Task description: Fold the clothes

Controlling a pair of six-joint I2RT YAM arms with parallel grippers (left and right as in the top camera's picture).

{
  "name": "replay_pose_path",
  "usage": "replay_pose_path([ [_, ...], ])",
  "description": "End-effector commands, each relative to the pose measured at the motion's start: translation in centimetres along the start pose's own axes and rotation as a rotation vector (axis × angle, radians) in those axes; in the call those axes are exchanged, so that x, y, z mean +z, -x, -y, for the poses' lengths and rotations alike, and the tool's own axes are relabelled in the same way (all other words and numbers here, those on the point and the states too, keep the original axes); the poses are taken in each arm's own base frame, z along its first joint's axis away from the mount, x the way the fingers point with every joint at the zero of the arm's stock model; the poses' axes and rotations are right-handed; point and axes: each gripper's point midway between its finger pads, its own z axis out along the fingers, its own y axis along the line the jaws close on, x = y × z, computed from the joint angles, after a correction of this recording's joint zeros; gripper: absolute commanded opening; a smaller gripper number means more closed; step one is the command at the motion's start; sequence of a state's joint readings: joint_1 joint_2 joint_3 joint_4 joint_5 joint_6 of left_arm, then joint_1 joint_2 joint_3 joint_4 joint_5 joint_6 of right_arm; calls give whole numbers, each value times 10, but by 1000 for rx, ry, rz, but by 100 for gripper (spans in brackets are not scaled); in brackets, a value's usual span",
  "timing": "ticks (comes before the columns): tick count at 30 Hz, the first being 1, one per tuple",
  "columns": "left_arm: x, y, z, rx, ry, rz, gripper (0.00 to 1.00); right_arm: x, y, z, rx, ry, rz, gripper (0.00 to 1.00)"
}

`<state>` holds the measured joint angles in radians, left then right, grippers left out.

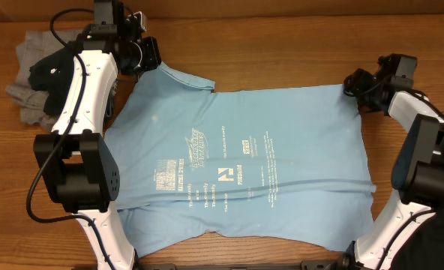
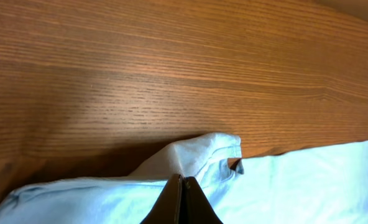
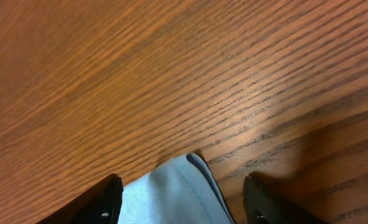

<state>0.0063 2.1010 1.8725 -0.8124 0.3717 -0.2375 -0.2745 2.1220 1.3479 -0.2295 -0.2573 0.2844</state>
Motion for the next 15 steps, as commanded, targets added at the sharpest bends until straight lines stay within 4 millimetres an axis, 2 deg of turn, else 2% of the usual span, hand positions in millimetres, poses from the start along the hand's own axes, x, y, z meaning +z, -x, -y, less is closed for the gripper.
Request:
replay_pose_path([
  [1,-9,4,13,1,-30,12,4,20,-18,-6,-35,4,-37,65],
  [4,-9,3,12,0,-29,10,4,30,-25,-10,-90,-13,-39,66],
  [9,-9,-1,11,-7,-24,-7,4,37,-29,-5,-103,-63,-34,57],
  [15,-9,-6,9,-12,-19,-26,4,33,-19,-4,-96,-65,-24,30],
])
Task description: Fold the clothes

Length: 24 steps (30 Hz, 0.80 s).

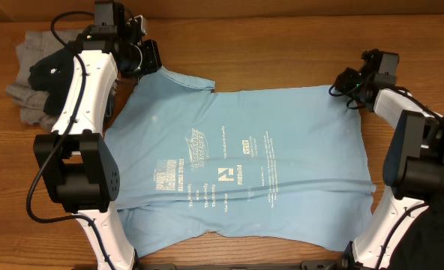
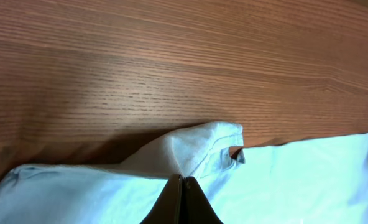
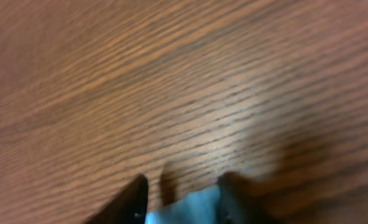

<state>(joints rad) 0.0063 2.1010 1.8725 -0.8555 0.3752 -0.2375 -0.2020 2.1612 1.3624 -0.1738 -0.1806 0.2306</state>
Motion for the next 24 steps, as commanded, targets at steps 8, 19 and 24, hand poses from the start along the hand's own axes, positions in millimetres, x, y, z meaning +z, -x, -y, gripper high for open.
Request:
replay_pose_path([
  [8,-30,5,15,77,-4,38,4,-25,19,8,31,-35,-8,11],
  [19,-86,-6,22,79,62,61,4,-88,47,-14,28,-16,54,4],
  [24,-88,-31,17,43,83,-38,4,-108,44,-11,70,-38,37,4],
])
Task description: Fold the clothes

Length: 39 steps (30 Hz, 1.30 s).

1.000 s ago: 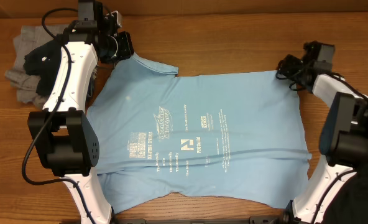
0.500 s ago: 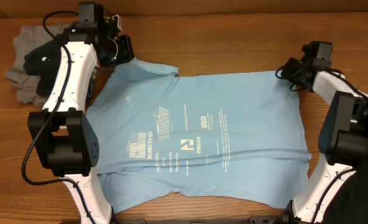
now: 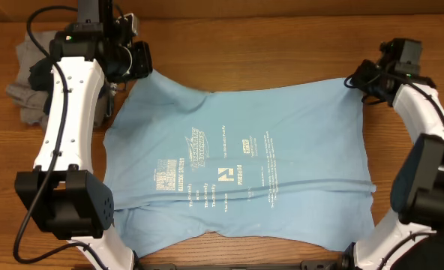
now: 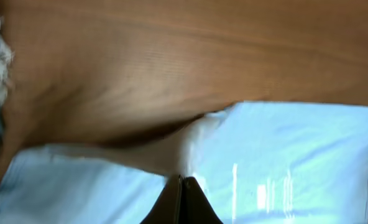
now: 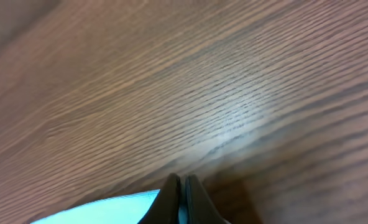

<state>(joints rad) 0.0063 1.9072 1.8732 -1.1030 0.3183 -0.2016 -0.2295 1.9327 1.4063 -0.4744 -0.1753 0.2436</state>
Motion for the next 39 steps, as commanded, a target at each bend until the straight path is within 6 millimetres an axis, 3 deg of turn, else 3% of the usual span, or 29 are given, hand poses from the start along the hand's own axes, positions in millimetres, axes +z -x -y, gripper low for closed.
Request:
replay_pose_path([
  [1,-8,-6,0,20,19,-17,4,-22,15,2,43,-15,42,4],
  [8,-28,-30,2,26,29,-81,4,-25,-10,24,121,-69,-66,4],
  [16,-52,-74,0,-18,64,-221,4,-34,-43,42,173,-127,-203,4],
  [27,-79,-119,-17,-32,179,-379,4,-57,-71,46,239,-114,-336,4],
  [39,-93,-124,-17,-17,200,-358,4,-77,-94,65,246,-254,-416,4],
])
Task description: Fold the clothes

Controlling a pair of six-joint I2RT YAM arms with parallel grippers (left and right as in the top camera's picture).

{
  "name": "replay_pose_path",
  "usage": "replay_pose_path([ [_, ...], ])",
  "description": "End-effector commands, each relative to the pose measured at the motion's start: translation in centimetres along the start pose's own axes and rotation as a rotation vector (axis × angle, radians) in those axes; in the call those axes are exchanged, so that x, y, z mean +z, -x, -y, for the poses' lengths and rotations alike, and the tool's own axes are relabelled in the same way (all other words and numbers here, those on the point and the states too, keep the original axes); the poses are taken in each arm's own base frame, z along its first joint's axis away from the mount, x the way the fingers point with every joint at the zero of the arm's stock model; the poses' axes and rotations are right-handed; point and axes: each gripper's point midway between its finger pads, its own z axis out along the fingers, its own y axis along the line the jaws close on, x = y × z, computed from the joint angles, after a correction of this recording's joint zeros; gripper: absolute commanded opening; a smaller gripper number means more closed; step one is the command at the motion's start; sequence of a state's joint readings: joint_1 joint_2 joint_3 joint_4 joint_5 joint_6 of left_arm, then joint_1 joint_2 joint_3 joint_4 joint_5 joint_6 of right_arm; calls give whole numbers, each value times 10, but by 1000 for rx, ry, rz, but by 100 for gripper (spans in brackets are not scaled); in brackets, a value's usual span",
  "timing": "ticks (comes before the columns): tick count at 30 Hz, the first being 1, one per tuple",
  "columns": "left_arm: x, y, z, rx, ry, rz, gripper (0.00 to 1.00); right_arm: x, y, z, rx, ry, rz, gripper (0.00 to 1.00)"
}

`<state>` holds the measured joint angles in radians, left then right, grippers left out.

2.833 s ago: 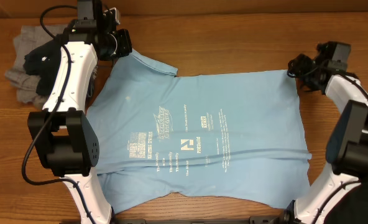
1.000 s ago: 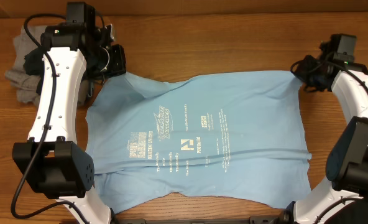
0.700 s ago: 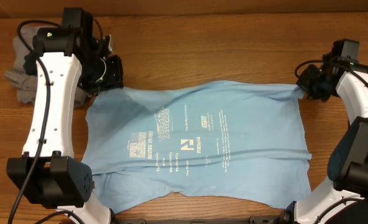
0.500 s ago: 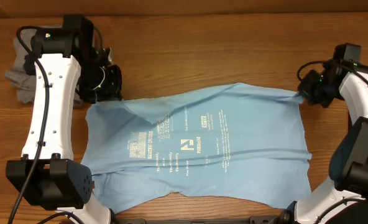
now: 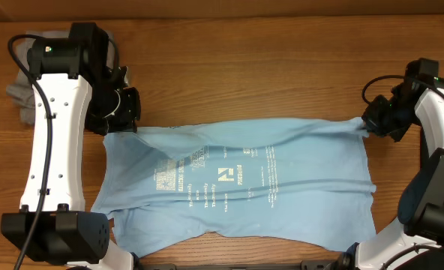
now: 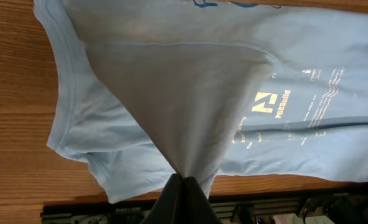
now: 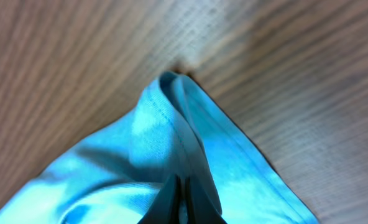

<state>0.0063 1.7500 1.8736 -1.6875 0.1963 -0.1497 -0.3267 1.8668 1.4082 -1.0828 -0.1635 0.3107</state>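
Note:
A light blue T-shirt (image 5: 237, 184) with pale print lies spread on the wooden table. Its far edge is lifted and drawn toward the near side, held at both far corners. My left gripper (image 5: 119, 124) is shut on the far left corner; the left wrist view shows cloth (image 6: 190, 112) hanging from the shut tips (image 6: 183, 180). My right gripper (image 5: 366, 124) is shut on the far right corner, with the hem (image 7: 184, 118) pinched between its fingers (image 7: 183, 193).
A heap of grey and dark clothes (image 5: 19, 82) lies at the far left, behind the left arm. The wooden table (image 5: 244, 67) shows bare beyond the shirt. The table's near edge (image 6: 171, 208) runs just under the shirt's near hem.
Both grippers have come toward the near side with the shirt's far corners. The far edge, which lay near the table's back, now sits over the shirt's middle.
My left gripper was shut on the far left sleeve corner while the right stood open at the far right corner. The right narrowed, then was shut on that corner. Both corners then rose, and now the far edge is carried forward.

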Motion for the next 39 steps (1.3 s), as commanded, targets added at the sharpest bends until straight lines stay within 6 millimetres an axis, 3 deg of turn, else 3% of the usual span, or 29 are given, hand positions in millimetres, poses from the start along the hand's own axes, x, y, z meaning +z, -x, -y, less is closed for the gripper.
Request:
replay_pose_path([
  [1,-8,-2,0,35,17,30,4,-16,5,5,3,-33,49,4],
  [5,-3,-7,-3,43,24,6,4,-16,-1,12,8,-69,28,4],
  [14,33,-34,-22,19,91,-148,4,-17,-16,25,18,-130,-32,4],
  [22,38,-39,-24,26,96,-173,6,-18,-18,29,19,-152,-36,5],
  [24,38,-39,-25,26,96,-173,15,-18,-18,31,18,-162,-34,14],
  [25,38,-39,-25,26,96,-173,26,-18,-17,33,18,-178,-32,29],
  [26,38,-39,-25,27,97,-173,36,-19,-18,36,18,-191,-31,52],
  [27,38,-39,-25,28,100,-173,39,-19,-18,38,18,-206,-31,67],
  [28,38,-39,-25,36,99,-173,41,-20,-19,40,18,-217,-32,72],
  [33,38,-39,-26,46,101,-173,47,-19,-16,38,21,-205,-20,73],
  [39,39,-33,-24,60,91,-151,47,-16,-12,15,3,-76,-22,70],
])
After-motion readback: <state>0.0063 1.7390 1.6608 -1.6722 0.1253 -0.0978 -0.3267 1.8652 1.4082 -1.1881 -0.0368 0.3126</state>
